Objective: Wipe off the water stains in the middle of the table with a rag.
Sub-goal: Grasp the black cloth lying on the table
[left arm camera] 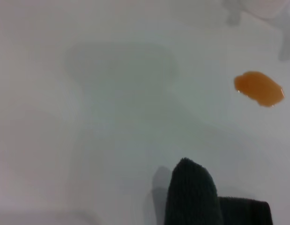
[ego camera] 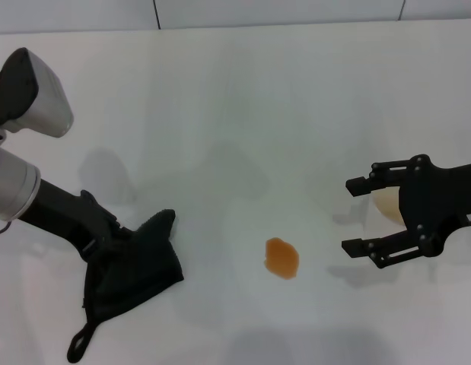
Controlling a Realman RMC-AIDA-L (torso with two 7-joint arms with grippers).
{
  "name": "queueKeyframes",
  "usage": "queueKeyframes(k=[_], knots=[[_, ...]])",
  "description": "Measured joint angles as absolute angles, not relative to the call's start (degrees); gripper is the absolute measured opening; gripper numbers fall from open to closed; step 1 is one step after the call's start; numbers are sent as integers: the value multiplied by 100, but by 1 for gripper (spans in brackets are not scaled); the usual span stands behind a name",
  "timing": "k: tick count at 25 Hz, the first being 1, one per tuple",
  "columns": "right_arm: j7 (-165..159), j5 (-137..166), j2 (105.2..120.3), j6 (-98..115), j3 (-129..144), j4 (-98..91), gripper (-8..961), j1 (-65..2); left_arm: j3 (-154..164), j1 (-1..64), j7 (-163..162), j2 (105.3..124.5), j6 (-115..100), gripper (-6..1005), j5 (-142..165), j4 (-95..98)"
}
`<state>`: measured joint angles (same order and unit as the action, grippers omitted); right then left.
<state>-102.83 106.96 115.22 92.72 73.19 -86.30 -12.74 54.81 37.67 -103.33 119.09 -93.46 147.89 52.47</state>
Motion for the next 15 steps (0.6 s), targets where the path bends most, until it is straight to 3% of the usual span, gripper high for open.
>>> queueKeyframes(k=[15], knots=[[-10283, 10696, 11522, 9280, 7342, -8650, 838, -1274, 5607, 3789, -10372, 11918, -9297, 66, 14732, 5229]])
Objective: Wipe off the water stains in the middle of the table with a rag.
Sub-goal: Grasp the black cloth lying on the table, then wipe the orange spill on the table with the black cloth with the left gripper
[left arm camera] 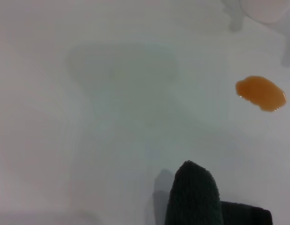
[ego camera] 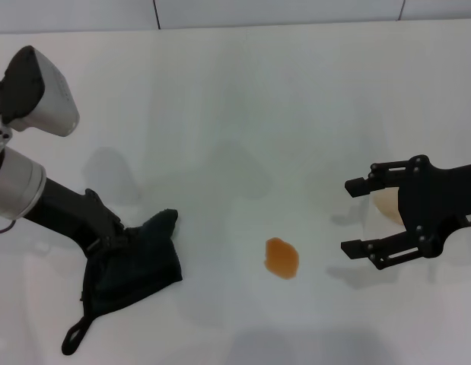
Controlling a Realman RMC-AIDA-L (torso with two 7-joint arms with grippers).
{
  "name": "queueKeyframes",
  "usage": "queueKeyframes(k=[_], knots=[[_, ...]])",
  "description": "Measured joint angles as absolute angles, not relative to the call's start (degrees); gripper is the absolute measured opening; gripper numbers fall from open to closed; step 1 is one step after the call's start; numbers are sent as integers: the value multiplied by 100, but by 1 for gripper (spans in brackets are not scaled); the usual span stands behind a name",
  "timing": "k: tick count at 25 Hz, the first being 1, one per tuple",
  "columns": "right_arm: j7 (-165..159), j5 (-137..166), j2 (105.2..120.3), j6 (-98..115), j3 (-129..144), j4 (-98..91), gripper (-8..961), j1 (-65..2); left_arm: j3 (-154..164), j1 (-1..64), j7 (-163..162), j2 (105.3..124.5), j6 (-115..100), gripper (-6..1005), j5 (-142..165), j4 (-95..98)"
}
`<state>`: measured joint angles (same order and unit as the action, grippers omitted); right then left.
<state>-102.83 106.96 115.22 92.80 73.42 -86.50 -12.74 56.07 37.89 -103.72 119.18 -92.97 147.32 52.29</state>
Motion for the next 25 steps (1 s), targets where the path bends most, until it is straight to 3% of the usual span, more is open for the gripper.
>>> queueKeyframes(k=[14, 25], knots=[[-10274, 10636, 11522, 9274, 7357, -8631, 837, -1221, 5873, 3889, -10290, 11915, -9309, 58, 14346, 5147], [-10200, 10575, 11522, 9205, 7420, -8578, 837, -1219, 6253, 4452, -9882, 11920, -8951, 50, 13617, 4452]])
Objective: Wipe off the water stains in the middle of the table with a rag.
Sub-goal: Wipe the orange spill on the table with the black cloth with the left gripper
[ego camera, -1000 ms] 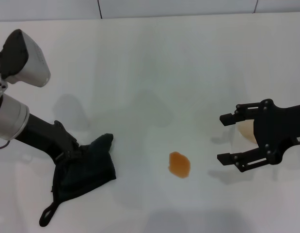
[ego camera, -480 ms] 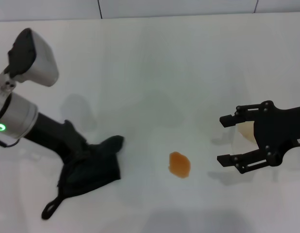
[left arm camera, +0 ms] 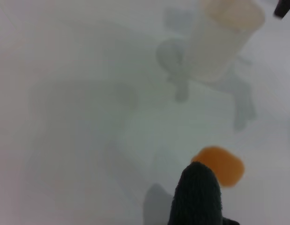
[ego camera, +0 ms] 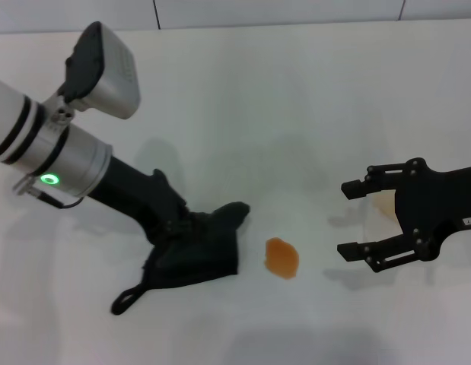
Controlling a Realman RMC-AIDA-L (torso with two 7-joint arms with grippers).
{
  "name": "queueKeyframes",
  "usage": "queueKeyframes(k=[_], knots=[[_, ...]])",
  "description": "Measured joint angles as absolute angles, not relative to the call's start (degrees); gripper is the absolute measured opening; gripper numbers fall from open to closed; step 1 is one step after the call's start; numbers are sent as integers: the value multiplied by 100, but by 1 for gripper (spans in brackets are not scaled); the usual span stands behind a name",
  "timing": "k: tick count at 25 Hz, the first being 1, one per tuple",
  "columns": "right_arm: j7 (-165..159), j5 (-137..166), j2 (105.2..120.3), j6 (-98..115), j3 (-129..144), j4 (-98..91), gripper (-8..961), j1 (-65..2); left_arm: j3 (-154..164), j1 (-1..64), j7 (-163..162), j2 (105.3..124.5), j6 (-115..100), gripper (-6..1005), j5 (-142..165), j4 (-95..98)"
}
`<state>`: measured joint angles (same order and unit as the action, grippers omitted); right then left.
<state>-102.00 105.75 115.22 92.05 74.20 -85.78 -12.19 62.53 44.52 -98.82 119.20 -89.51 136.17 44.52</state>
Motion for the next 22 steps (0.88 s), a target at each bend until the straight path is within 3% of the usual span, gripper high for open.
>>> queueKeyframes(k=[22], knots=[[-10134, 10547, 11522, 9197, 7501, -8587, 837, -1197, 8448, 4761, -9554, 11962, -7927, 47, 11681, 3547]])
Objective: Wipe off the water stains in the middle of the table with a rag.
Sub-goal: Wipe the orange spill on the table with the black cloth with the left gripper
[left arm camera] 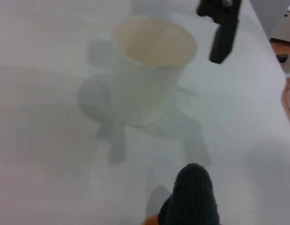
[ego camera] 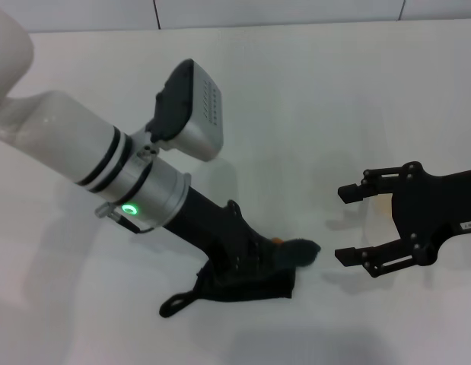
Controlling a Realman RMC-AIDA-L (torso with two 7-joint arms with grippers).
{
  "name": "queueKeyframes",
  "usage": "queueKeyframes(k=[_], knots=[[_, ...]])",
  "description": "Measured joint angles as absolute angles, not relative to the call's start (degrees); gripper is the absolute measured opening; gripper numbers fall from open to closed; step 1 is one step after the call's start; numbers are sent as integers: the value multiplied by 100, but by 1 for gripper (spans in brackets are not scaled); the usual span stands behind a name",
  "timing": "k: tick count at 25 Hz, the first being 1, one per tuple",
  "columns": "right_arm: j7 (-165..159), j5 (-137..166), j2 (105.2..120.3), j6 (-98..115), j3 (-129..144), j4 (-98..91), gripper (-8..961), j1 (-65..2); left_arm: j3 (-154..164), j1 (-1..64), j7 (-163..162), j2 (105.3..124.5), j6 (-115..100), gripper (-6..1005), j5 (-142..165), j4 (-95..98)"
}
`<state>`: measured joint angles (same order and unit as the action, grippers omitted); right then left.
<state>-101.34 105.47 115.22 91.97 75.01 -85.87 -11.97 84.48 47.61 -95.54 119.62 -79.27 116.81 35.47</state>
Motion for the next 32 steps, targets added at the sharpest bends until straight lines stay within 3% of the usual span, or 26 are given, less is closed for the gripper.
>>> queueKeyframes(k=[17, 32], knots=[[-10107, 10546, 11522, 9193, 7496, -8586, 836, -1188, 8941, 4746, -9530, 11938, -7600, 49, 11366, 3541], [-10107, 10477, 11522, 9223, 7506, -8569, 836, -1129, 7562, 4754, -9591, 11902, -7242, 50, 12535, 3587]])
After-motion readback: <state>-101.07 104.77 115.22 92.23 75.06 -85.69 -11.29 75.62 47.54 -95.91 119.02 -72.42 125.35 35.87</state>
